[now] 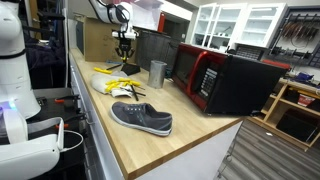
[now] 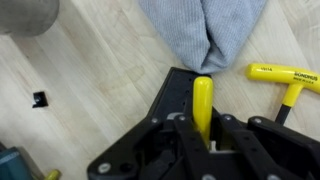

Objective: Remove the yellow object from the black platform and then put it on the pile of yellow objects on the right

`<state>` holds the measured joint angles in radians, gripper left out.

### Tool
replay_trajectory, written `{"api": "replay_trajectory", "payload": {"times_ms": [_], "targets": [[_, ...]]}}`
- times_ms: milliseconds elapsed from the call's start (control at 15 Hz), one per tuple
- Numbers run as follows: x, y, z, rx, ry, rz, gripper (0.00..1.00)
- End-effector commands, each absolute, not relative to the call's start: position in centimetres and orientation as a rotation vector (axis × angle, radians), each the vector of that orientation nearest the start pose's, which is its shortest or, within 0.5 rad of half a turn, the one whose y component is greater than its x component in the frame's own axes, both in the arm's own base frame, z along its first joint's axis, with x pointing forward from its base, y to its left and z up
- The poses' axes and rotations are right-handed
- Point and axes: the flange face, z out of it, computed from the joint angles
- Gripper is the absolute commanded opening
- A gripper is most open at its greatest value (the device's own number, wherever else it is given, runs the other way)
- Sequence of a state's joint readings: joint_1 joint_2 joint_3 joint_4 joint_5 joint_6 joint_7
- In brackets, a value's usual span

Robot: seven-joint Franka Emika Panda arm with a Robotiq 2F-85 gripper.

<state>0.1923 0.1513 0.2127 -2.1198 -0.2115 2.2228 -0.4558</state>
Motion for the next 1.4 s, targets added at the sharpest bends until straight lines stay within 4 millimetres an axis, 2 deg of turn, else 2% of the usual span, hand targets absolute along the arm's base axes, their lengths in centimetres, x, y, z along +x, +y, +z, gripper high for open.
{"api": "replay_trajectory", "payload": {"times_ms": [0,200,400,800,1333], "targets": [[51.2,20.9,35.5,-3.031,-1.264,0.062,0.03],[51.1,20.6,36.4,-3.129,-1.014,0.037,0.03],[50.9,20.4,37.4,-3.166,-0.920,0.003,0.03],[50.3,19.4,40.1,-3.118,-0.983,0.045,0.03],[47.6,17.2,42.6,-3.232,-1.281,0.328,0.03]]}}
